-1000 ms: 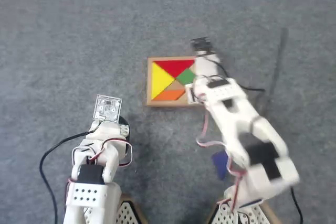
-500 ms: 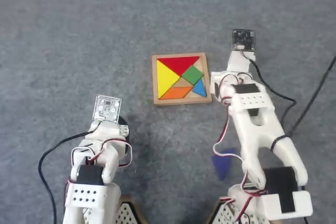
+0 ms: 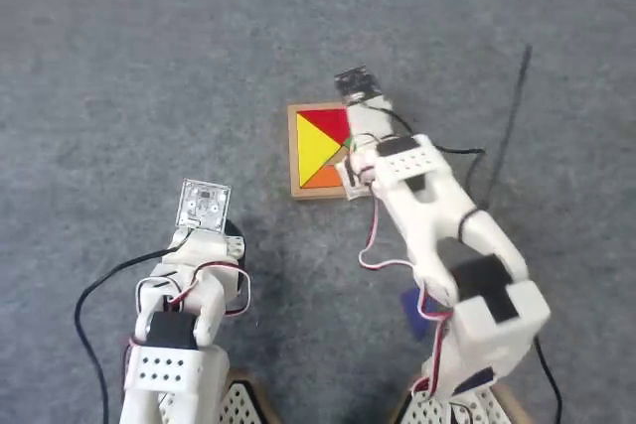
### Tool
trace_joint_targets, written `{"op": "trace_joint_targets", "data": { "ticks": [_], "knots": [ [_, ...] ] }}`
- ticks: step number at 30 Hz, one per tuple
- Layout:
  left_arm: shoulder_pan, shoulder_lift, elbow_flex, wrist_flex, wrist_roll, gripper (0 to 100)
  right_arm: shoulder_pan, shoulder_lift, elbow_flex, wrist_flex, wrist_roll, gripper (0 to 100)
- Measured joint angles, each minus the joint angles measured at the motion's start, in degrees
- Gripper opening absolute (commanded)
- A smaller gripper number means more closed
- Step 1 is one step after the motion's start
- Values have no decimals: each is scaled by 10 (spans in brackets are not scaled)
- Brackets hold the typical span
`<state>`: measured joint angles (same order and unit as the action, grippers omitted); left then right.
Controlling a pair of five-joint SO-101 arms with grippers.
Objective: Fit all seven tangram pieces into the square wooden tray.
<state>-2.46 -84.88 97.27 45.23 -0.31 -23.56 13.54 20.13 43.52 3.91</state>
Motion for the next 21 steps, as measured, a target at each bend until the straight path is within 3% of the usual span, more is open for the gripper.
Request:
{"op": "trace_joint_targets", "data": {
  "ticks": [9, 21],
  "knots": [
    [0, 0, 0, 0, 0, 15, 8, 35, -33, 4, 5, 199],
    [0, 0, 0, 0, 0, 15, 37, 36, -40, 6, -11, 15]
  ]
}}
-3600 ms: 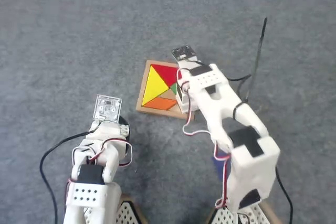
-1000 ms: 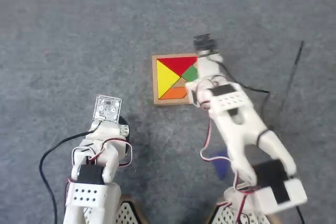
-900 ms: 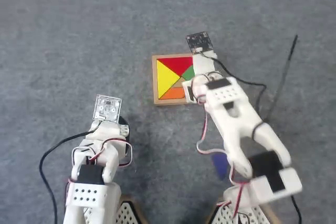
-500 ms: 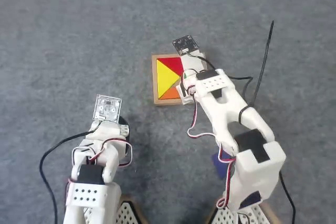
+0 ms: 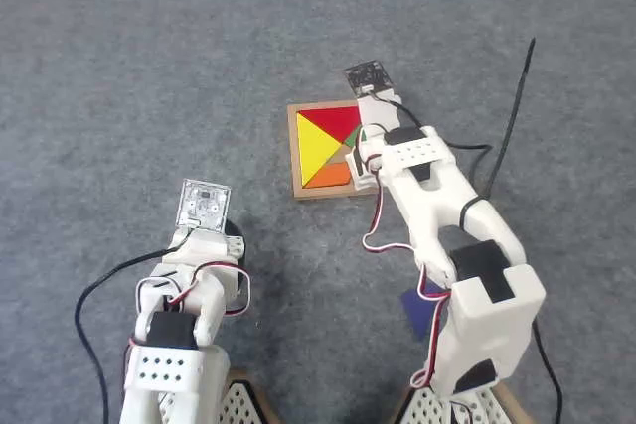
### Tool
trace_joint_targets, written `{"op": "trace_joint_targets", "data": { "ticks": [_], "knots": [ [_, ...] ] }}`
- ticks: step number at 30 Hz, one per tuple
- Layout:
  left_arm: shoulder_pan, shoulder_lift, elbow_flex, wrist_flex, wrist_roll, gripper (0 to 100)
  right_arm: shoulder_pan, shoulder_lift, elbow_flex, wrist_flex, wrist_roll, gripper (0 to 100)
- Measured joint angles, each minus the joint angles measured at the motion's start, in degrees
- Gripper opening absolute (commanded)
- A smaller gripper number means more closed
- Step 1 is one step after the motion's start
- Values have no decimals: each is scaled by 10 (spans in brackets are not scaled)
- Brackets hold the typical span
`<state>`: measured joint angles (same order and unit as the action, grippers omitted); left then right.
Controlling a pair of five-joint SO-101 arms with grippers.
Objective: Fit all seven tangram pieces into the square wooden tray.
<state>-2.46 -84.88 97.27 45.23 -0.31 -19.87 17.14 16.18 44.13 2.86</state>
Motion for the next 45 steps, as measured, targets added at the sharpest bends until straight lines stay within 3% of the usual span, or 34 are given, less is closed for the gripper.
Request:
{"op": "trace_joint_targets", "data": {
  "ticks": [8, 20, 25, 32, 38, 45],
  "knots": [
    [0, 0, 0, 0, 0, 15, 3, -18, 3, 25, -18, 8],
    [0, 0, 0, 0, 0, 15, 1, -176, 96, 11, -20, 8],
    [0, 0, 0, 0, 0, 15, 0, -176, 97, 5, -20, 16],
    [0, 0, 0, 0, 0, 15, -1, -147, 97, -25, -20, 221],
    [0, 0, 0, 0, 0, 15, -21, -146, 95, -23, -18, 152],
    [0, 0, 0, 0, 0, 15, -18, -18, -12, -17, -3, 165]
  ]
}}
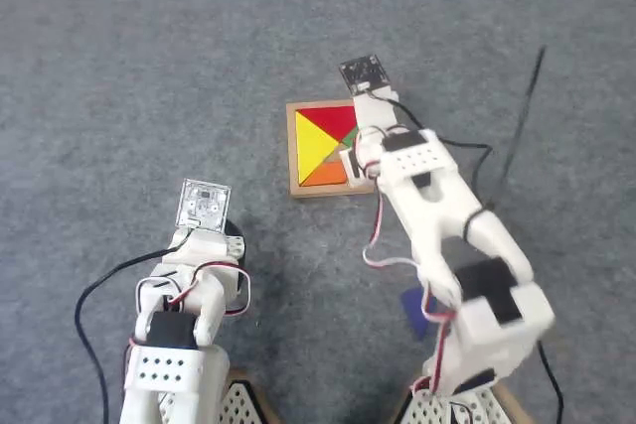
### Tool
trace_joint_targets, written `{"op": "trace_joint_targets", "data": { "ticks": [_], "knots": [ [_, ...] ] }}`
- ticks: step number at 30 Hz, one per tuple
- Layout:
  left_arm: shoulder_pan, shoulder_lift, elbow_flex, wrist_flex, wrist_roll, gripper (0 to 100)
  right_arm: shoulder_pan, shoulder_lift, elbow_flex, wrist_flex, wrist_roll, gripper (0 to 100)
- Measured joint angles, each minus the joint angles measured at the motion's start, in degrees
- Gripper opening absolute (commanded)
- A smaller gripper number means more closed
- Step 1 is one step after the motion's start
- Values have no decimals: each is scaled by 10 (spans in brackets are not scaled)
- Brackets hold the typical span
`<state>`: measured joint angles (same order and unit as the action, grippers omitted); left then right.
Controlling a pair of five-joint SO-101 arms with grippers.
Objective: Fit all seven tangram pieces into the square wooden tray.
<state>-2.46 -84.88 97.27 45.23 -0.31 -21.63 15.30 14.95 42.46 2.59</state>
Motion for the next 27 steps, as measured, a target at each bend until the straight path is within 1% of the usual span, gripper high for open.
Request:
{"op": "trace_joint_targets", "data": {
  "ticks": [3, 7, 12, 15, 19, 22, 24, 27],
  "knots": [
    [0, 0, 0, 0, 0, 15, 12, 73, -96, 19, 0, 165],
    [0, 0, 0, 0, 0, 15, 20, 91, -186, 45, 1, 165],
    [0, 0, 0, 0, 0, 15, 19, 97, -229, 48, 25, 165],
    [0, 0, 0, 0, 0, 15, 36, 97, -229, 78, 29, 167],
    [0, 0, 0, 0, 0, 15, 47, 47, -178, 122, 31, 169],
    [0, 0, 0, 0, 0, 15, 32, -11, -91, 112, 32, 167],
    [0, 0, 0, 0, 0, 15, 22, -45, -24, 85, 3, 166],
    [0, 0, 0, 0, 0, 15, 0, -74, 28, 53, -88, 170]
  ]
}}
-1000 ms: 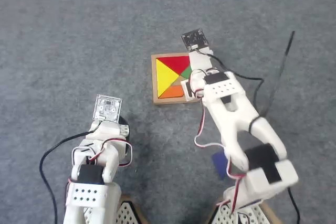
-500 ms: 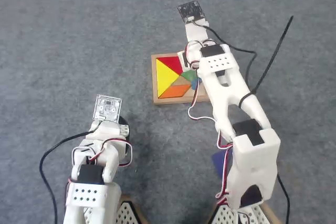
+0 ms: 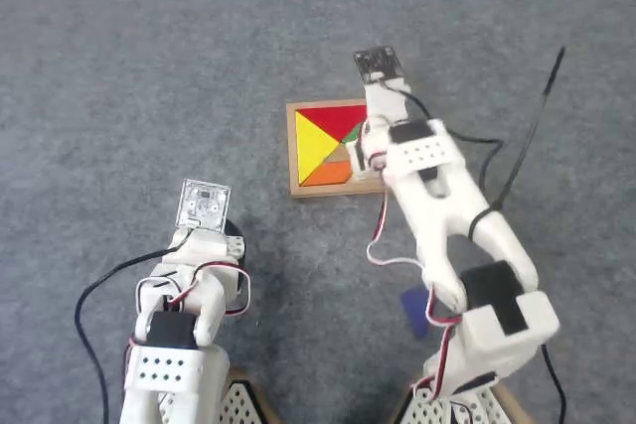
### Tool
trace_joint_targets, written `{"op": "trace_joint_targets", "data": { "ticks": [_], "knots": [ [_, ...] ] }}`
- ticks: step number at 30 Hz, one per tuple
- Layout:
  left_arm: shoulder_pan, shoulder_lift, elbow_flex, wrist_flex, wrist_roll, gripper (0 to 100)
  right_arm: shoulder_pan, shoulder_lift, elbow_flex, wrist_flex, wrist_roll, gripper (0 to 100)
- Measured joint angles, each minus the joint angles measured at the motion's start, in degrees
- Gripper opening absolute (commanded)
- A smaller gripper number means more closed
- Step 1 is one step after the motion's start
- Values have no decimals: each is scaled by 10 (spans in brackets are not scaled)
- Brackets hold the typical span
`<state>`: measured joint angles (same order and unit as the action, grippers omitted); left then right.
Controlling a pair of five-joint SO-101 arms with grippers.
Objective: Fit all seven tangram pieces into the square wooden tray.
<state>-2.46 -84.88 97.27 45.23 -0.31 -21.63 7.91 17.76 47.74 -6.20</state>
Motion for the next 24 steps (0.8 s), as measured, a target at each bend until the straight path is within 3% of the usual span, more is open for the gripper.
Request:
{"op": "trace_joint_targets", "data": {
  "ticks": [4, 7, 24],
  "knots": [
    [0, 0, 0, 0, 0, 15, -22, -9, 1, -13, -127, 170],
    [0, 0, 0, 0, 0, 15, -21, -9, -5, -15, -171, 170],
    [0, 0, 0, 0, 0, 15, -19, 115, -93, -15, -171, 166]
  ]
}}
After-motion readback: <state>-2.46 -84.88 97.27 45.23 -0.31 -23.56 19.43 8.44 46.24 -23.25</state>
